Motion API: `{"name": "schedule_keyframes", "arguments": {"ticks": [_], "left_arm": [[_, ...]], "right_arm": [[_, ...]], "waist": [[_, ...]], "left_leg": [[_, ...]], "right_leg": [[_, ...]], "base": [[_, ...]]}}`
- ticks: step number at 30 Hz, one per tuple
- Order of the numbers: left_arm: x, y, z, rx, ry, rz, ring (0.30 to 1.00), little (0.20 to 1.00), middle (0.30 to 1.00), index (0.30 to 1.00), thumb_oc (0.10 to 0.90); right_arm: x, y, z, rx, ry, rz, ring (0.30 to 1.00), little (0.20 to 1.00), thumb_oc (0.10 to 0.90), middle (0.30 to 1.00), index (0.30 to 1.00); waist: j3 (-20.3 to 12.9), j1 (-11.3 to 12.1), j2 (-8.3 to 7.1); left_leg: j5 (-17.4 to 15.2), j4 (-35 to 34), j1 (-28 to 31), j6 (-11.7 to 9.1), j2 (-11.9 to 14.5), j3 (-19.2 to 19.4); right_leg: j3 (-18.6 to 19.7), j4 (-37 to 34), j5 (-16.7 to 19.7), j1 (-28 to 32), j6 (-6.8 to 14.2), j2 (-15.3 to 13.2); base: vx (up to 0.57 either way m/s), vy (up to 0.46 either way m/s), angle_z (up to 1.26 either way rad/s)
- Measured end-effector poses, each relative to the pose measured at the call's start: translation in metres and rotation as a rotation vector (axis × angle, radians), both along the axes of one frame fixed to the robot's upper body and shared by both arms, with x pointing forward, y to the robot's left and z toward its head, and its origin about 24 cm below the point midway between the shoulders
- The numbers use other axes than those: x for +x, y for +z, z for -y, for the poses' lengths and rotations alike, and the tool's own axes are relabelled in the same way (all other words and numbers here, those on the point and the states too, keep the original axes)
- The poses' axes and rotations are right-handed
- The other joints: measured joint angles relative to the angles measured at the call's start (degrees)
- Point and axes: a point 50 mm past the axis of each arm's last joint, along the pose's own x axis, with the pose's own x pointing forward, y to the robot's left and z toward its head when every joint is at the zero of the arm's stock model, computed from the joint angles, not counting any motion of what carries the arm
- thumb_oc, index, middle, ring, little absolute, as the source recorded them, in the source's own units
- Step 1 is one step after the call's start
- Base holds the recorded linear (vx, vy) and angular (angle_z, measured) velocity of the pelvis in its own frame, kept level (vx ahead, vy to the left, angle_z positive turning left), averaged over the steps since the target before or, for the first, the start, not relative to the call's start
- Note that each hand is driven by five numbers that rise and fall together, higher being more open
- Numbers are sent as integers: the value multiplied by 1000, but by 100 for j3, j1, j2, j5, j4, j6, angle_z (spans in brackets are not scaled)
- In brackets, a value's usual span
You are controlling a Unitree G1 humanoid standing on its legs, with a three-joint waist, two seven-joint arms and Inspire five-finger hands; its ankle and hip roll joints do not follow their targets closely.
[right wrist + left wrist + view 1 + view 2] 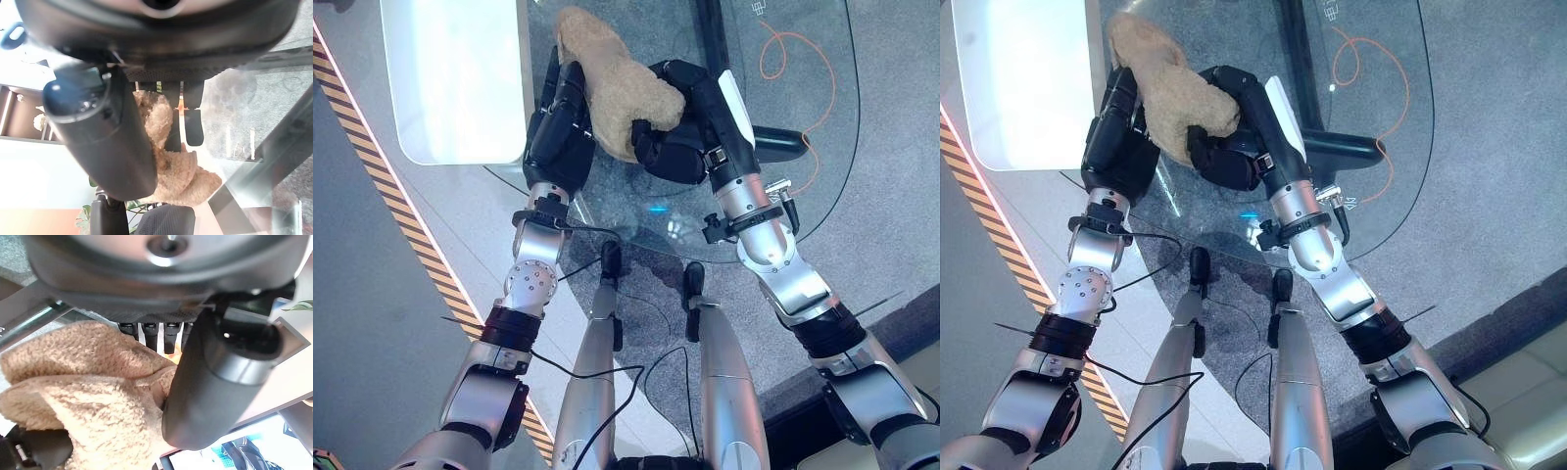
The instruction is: Wipe the table with a cloth and put it in the basket.
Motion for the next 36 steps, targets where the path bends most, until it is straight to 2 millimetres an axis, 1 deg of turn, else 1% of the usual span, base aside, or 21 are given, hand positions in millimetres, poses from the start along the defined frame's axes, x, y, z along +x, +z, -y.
{"name": "schedule_keyframes", "arguments": {"ticks": [10, 17, 36], "left_arm": [[0, 1, -1, 0, -4, 16, 900, 900, 900, 900, 800], [-1, 2, -1, 2, -11, 35, 900, 900, 900, 900, 800], [0, -1, 3, 23, -42, 17, 900, 900, 900, 900, 800]], "right_arm": [[1, 3, -5, -30, 16, -4, 300, 200, 100, 300, 300], [1, 5, -4, -38, 11, 1, 300, 200, 100, 300, 300], [11, -2, 4, -52, -137, -91, 300, 200, 100, 300, 300]], "waist": [[0, 3, 0], [0, 8, 0], [0, -15, -1]], "left_leg": [[1, -43, 0, 0, 0, -2], [13, -59, 0, 2, -1, -2], [34, -79, 6, 6, -2, -1]], "right_leg": [[0, -10, -1, -15, 1, 0], [-1, -19, -1, -15, 2, -3], [1, -7, 1, -22, 3, -7]], "base": [[0, 0, 0], [0, 0, 0], [0, 0, 0]]}}
